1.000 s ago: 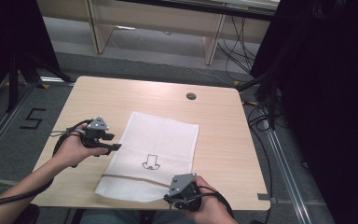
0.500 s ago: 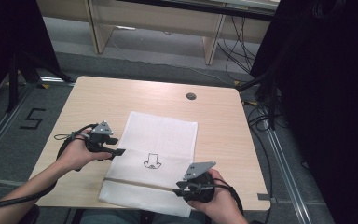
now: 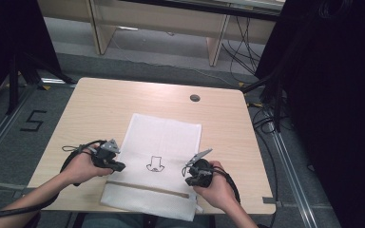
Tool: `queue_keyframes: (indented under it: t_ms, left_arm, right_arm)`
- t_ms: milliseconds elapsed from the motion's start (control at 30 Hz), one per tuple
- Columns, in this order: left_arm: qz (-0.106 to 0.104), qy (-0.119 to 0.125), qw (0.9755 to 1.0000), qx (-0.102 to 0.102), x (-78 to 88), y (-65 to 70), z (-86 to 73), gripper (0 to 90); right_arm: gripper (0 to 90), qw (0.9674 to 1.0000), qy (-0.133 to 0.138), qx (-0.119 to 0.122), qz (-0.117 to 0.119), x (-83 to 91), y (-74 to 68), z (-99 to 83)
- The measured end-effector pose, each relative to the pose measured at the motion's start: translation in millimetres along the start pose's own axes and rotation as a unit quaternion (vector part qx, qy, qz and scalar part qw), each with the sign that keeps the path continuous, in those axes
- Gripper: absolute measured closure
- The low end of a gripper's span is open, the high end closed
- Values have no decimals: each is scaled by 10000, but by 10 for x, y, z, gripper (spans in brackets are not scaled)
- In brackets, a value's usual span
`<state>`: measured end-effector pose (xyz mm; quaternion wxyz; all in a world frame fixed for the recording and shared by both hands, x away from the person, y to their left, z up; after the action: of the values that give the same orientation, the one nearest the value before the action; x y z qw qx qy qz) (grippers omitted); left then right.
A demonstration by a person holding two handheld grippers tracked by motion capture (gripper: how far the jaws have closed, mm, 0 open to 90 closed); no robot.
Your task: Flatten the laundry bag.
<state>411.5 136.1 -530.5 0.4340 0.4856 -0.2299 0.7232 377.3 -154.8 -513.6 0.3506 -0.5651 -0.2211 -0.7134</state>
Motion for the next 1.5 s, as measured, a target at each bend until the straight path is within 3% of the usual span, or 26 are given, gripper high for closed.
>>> queue_keyframes:
  t_ms: [133,200,333,400,433,533,600,933,1000,1233,1267,1500]
  left_arm:
    - [-81,-172,9997,132,-90,43,-56,879]
    - [-52,-262,9996,59,-117,47,-74,879]
    - [-65,-300,9994,127,-131,77,-66,880]
    - [-67,-308,9994,166,-132,80,-66,882]
    - [-100,-319,9993,195,-131,87,-69,882]
    - [-99,-296,9993,227,-132,90,-84,881]
    - [-118,-296,9993,190,-129,92,-92,879]
    - [-25,-315,9994,163,-131,109,-85,877]
    - [25,-324,9994,143,-131,100,-79,877]
    - [118,-330,9993,145,-134,61,-62,878]
    - [129,-336,9992,154,-131,50,-64,878]
    - [200,-292,9993,111,-115,20,-78,845]
  right_arm:
    - [900,9998,-162,-60,-47,-67,61,26]
    - [900,9996,-259,-61,-86,-112,88,30]
    - [900,9989,-474,-1,-74,-200,118,28]
    - [900,9983,-566,-98,-78,-214,118,28]
    - [900,9985,-530,37,-112,-223,139,46]
    - [900,9983,-573,-71,-100,-233,152,79]
    - [900,9983,-570,38,-150,-240,185,107]
    - [900,9980,-578,-56,-265,-259,254,205]
    - [900,9982,-518,0,-315,-273,302,246]
    - [900,9984,-426,-203,-317,-284,351,292]
    - [900,9987,-361,-127,-341,-289,363,302]
    - [900,9992,-153,-179,-316,-294,372,323]
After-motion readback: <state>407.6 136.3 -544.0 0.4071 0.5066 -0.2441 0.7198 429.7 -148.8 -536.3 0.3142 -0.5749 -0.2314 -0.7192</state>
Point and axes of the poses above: each handheld gripper's, and its own axes: x roughly backward along the jaws, z roughly out of its top, y roughly to its right, the point moved 6 cm from there along -x, roughly forward along the jaws, and after that the axes turned 9 degrees about -y, right-handed, at the moved point
